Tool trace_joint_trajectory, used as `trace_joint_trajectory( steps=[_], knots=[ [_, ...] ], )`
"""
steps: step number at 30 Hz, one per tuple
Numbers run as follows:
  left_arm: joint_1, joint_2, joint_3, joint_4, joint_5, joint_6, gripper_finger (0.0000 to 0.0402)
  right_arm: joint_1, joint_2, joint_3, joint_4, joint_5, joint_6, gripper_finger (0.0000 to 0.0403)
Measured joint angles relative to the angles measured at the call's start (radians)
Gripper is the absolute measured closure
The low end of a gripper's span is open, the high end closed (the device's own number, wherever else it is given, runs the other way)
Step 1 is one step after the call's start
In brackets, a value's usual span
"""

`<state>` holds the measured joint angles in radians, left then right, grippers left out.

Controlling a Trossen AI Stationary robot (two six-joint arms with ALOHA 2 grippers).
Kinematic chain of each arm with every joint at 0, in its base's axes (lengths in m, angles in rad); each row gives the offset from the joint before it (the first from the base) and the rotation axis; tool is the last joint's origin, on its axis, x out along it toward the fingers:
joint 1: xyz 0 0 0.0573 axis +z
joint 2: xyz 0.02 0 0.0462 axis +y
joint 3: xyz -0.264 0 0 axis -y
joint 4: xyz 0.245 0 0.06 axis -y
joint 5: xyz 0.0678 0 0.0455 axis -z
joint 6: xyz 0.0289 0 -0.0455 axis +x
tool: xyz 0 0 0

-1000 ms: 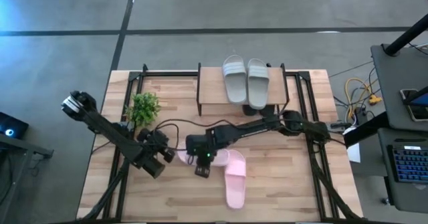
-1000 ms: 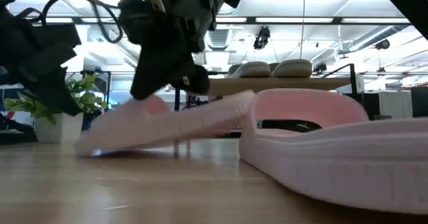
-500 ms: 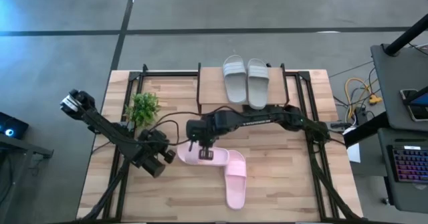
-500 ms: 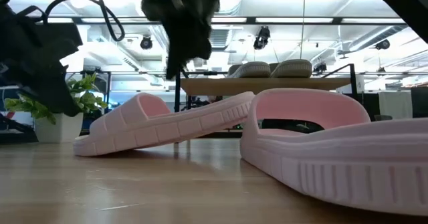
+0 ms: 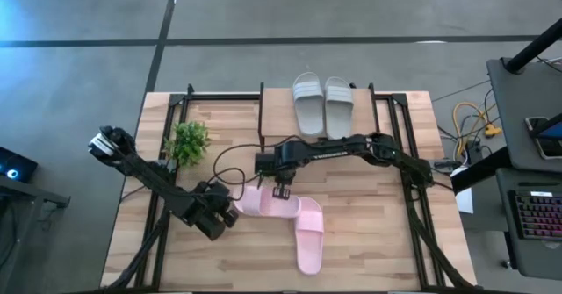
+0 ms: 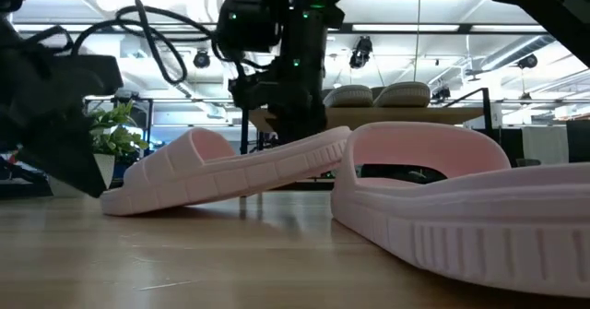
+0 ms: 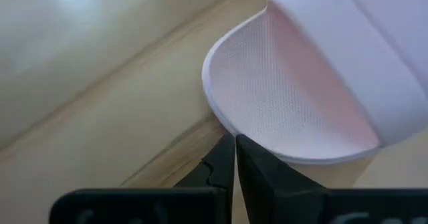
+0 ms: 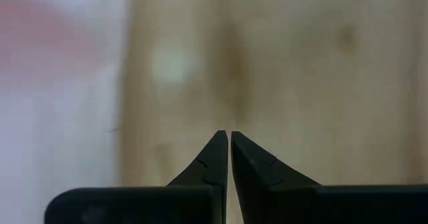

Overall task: Pick and place slides into the shelf
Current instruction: Move the right pink slipper to the left side of the other pink slipper

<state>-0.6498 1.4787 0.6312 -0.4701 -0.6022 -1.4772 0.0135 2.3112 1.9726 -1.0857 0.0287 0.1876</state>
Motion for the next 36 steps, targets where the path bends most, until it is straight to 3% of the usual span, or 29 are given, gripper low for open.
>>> trace_joint_trajectory(
  steps=[7,22,25,30,36],
  knots=[
    [0.01,0.079,0.001,0.071,-0.011,0.0,0.0395,0.05,0.001,0.012,0.038,-0.084,-0.053,0.039],
    [0.128,0.081,-0.002,0.068,-0.069,0.107,0.0395,0.108,0.001,0.032,0.201,-0.271,-0.042,0.039],
    [0.15,0.077,0.002,0.067,-0.066,0.142,0.0395,0.113,0.001,0.031,0.196,-0.257,-0.041,0.039],
    [0.153,0.027,0.004,0.064,-0.016,0.242,0.0395,0.098,0.001,0.035,0.151,-0.123,0.026,0.039],
    [0.145,-0.092,0.004,0.044,0.093,0.263,0.0395,0.071,-0.004,0.036,0.145,-0.112,0.048,0.039]
  ],
)
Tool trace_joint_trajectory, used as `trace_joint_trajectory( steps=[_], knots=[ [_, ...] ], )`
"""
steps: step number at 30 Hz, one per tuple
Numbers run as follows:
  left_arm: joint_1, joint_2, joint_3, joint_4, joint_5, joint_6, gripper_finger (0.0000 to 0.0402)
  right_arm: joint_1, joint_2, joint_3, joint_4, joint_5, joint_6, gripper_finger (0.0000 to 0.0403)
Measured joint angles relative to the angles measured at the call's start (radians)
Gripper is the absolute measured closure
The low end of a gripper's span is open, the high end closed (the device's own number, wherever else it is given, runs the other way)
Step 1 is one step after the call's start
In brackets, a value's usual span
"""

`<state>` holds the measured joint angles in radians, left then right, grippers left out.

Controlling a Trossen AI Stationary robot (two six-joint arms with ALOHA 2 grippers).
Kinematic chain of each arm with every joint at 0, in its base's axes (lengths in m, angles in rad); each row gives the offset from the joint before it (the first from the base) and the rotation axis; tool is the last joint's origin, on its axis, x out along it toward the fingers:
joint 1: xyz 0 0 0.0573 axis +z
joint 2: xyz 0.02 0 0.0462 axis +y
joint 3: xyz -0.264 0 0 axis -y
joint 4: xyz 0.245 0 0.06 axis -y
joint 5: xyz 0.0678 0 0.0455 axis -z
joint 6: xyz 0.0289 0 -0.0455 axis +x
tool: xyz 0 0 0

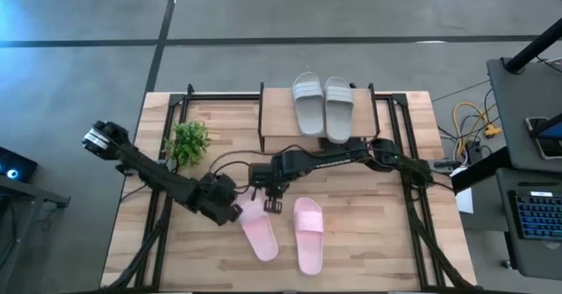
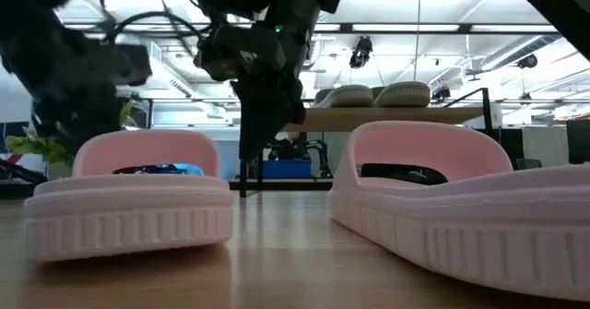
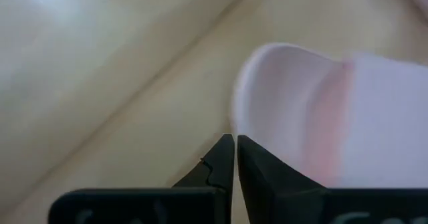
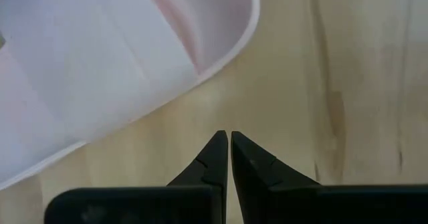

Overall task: Pick and place slides into the shelf
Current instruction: Move the right pink slipper to the left side of the other pink slipper

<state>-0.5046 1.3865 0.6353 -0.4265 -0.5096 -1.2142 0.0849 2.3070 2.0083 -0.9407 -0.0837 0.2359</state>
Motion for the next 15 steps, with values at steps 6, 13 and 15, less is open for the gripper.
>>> trace_joint_trajectory(
  steps=[6,13,15],
  knots=[
    [-0.005,-0.043,-0.005,-0.001,0.207,0.025,0.0395,-0.016,-0.003,0.0,-0.063,-0.001,0.026,0.039],
    [-0.004,0.021,-0.005,0.143,0.293,0.041,0.0395,-0.019,-0.003,0.0,-0.188,0.001,-0.008,0.039],
    [0.0,0.043,-0.005,0.171,0.292,0.044,0.0395,-0.019,-0.003,0.0,-0.208,0.003,-0.008,0.039]
  ],
)
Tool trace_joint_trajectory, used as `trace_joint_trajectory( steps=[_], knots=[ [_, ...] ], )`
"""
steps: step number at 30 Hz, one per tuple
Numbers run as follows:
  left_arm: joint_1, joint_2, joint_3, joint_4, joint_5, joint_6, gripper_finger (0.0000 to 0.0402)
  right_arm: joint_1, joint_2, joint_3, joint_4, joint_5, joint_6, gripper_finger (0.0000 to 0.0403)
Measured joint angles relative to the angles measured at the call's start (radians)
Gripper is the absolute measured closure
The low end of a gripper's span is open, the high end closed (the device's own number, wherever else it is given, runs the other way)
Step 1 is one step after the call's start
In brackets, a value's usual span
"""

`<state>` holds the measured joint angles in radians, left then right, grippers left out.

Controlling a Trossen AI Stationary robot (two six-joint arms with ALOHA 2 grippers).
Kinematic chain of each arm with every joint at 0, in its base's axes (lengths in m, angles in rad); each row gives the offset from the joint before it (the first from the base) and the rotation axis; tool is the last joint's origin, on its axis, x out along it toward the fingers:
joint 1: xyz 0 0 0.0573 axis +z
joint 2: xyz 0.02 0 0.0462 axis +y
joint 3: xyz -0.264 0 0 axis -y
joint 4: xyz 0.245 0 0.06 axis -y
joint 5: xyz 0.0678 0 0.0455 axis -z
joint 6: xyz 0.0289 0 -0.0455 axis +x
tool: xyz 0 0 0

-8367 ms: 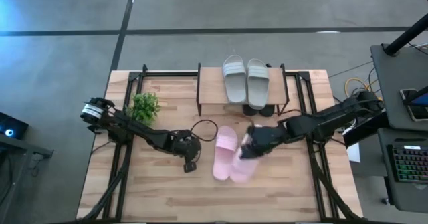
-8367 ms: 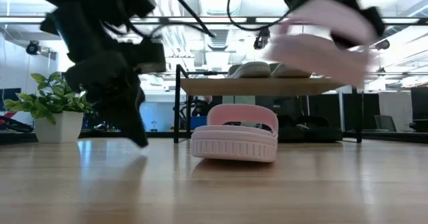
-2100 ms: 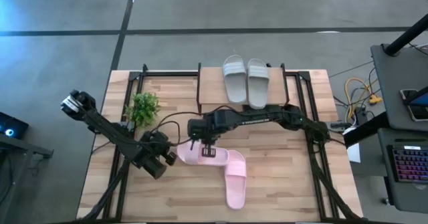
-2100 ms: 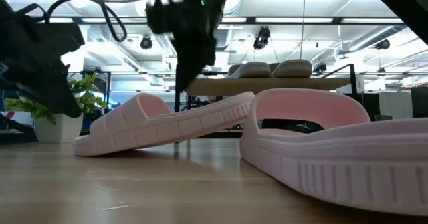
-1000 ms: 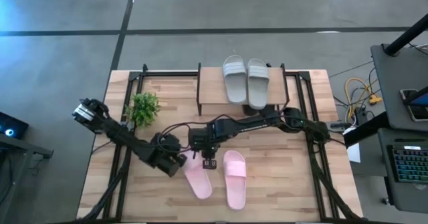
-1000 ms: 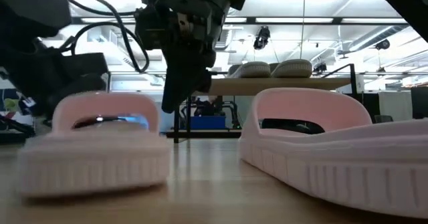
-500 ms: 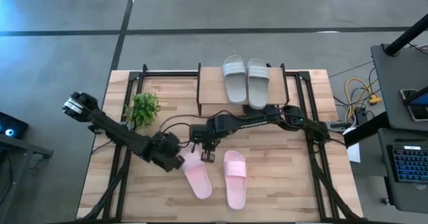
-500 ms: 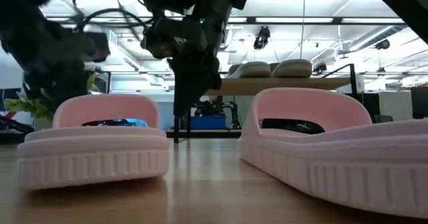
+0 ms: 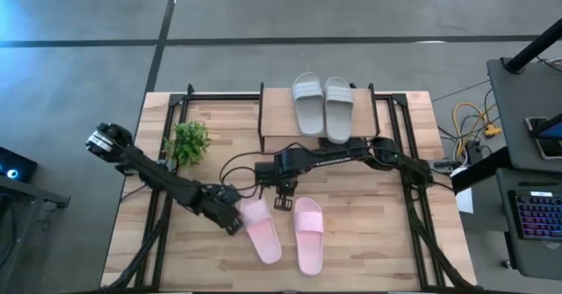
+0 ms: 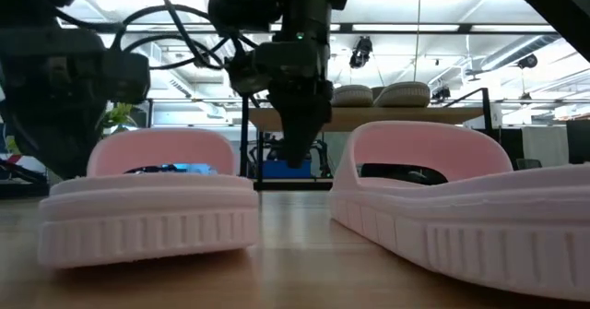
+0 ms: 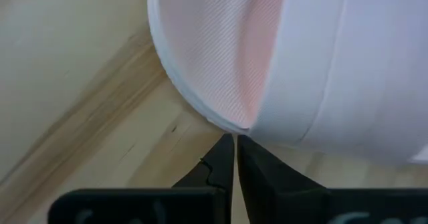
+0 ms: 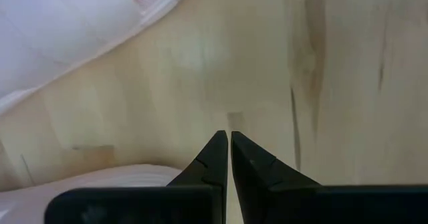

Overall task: Pick and place slides into the shelf
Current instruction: Move the right pink slipper to the left side of the other pink slipper, then move the right pink slipper under the shelf

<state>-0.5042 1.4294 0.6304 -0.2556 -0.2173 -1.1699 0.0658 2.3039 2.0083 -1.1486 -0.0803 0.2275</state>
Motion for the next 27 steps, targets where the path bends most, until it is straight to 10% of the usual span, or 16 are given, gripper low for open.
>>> trace_joint_trajectory(
  steps=[17,27],
  knots=[
    [0.075,0.084,0.0,0.148,-0.06,0.141,0.0395,0.045,-0.003,0.0,0.036,-0.078,0.049,0.039],
    [0.061,0.059,0.0,0.054,-0.057,0.157,0.0395,0.045,-0.085,0.0,-0.061,0.065,0.139,0.039]
  ],
)
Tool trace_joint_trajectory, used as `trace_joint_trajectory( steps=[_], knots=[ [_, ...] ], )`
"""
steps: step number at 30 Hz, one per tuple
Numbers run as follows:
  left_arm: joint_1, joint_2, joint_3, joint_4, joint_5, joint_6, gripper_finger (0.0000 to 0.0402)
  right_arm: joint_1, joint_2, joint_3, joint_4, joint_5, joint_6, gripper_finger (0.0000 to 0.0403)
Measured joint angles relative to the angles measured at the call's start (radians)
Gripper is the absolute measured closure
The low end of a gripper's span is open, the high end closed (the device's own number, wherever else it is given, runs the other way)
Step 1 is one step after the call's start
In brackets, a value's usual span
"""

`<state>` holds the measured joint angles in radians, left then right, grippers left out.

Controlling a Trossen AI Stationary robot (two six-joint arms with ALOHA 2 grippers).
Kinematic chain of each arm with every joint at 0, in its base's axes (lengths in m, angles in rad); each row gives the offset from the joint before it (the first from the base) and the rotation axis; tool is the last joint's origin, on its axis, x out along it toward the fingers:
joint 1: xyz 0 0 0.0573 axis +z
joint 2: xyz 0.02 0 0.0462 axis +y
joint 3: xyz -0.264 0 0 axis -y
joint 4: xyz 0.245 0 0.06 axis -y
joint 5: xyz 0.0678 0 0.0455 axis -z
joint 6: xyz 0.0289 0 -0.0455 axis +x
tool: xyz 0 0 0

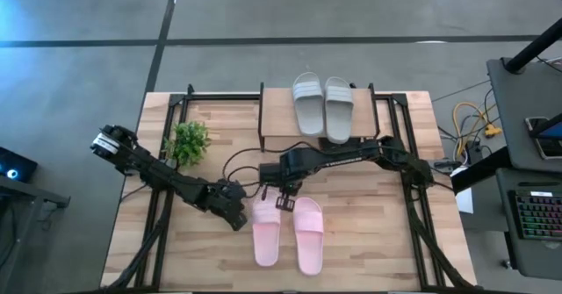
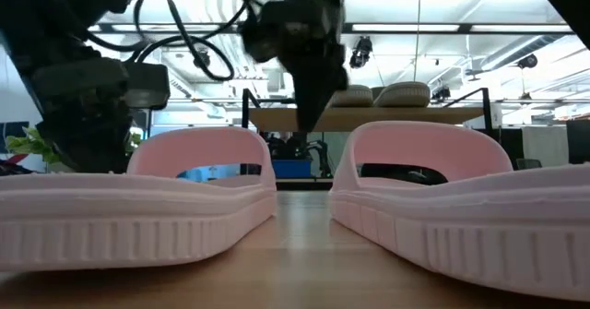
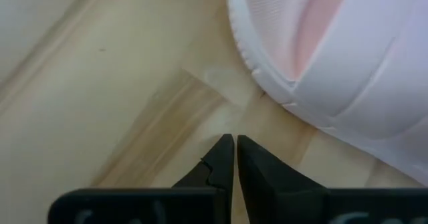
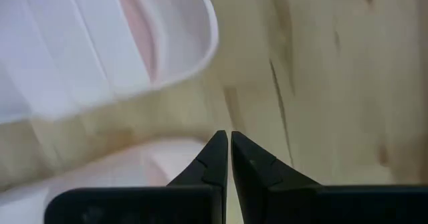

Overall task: Pick and place slides into the shelf
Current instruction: Move the right pink slipper under the shelf

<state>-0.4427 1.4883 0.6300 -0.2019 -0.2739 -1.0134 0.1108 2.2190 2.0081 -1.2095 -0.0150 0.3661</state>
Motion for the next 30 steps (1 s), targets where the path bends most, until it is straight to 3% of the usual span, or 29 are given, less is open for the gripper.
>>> trace_joint_trajectory(
  steps=[8,12,21,30],
  knots=[
    [-0.028,-0.001,0.0,0.002,0.012,0.0,0.0395,0.066,-0.075,-0.021,-0.238,0.017,0.016,0.039],
    [-0.032,-0.001,0.0,0.001,0.013,0.0,0.0395,0.148,-0.108,-0.102,-0.293,0.018,0.031,0.039],
    [-0.032,-0.002,0.0,0.004,0.013,0.005,0.0395,0.314,-0.235,-0.426,-0.031,-0.018,0.264,0.039],
    [-0.03,-0.002,0.0,0.012,0.028,0.008,0.0395,0.34,-0.314,-0.677,0.313,-0.163,0.446,0.039]
  ],
)
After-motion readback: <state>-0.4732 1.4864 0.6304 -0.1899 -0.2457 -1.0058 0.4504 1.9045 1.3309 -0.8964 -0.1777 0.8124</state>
